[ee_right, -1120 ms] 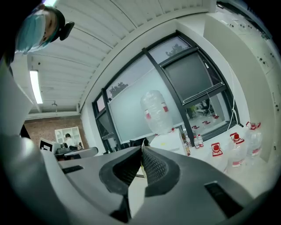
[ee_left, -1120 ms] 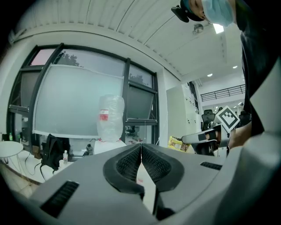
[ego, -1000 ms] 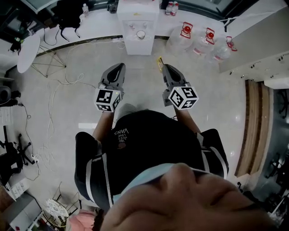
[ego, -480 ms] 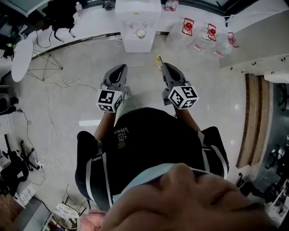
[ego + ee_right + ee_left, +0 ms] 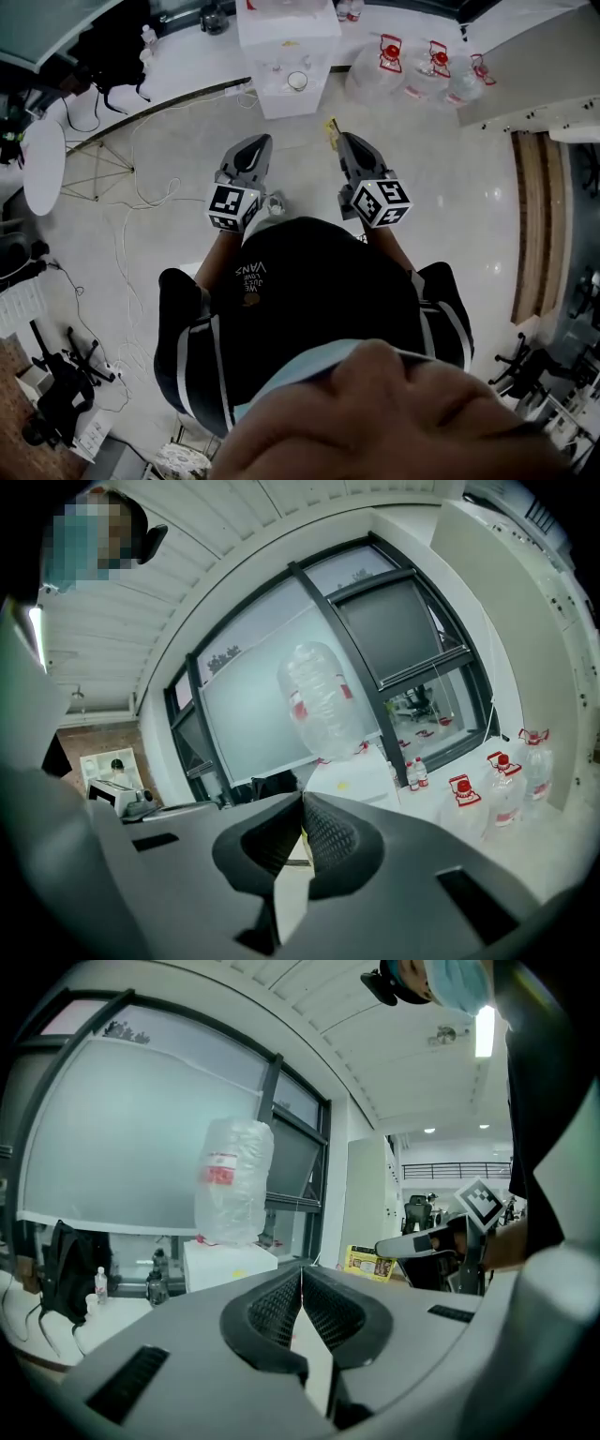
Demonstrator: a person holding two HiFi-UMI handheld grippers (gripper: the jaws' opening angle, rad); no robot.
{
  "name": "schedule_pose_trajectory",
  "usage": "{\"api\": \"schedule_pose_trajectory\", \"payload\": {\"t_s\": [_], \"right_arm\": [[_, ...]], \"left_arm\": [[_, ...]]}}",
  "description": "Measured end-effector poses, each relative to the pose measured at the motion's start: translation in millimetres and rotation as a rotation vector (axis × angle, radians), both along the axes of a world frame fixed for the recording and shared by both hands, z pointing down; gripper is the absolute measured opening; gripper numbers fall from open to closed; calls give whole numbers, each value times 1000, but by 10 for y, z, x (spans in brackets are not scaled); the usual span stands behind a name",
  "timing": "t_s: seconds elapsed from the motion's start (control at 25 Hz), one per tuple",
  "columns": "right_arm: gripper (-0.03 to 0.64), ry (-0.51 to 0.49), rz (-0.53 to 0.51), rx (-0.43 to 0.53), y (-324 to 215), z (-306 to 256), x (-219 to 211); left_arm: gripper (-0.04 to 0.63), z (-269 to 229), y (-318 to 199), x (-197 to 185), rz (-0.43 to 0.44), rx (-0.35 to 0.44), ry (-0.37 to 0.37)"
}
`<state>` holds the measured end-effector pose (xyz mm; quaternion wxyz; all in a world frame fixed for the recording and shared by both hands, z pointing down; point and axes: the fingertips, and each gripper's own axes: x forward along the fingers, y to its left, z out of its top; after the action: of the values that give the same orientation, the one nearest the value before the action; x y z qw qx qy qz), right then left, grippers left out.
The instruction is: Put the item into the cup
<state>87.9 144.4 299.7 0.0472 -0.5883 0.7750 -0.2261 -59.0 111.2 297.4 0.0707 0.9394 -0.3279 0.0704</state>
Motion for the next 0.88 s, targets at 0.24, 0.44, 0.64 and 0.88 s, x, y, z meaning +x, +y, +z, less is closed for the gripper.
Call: {"api": "schedule_pose_trajectory", "payload": {"t_s": [0.24, 0.44, 0.64, 0.88], "right_arm": [[41, 8, 72, -4, -327, 67, -164], [41, 15, 108, -22, -586, 204, -140], [41, 21, 109, -38, -921, 321, -40], [41, 18, 53, -66, -1339, 517, 164]], "left_arm": [[21, 100, -396, -151, 82, -20, -14], [20, 258, -702, -133, 107, -15, -36], [21, 417, -1005, -10, 103, -27, -36], [20, 616, -1447, 170, 27, -34, -50]]}}
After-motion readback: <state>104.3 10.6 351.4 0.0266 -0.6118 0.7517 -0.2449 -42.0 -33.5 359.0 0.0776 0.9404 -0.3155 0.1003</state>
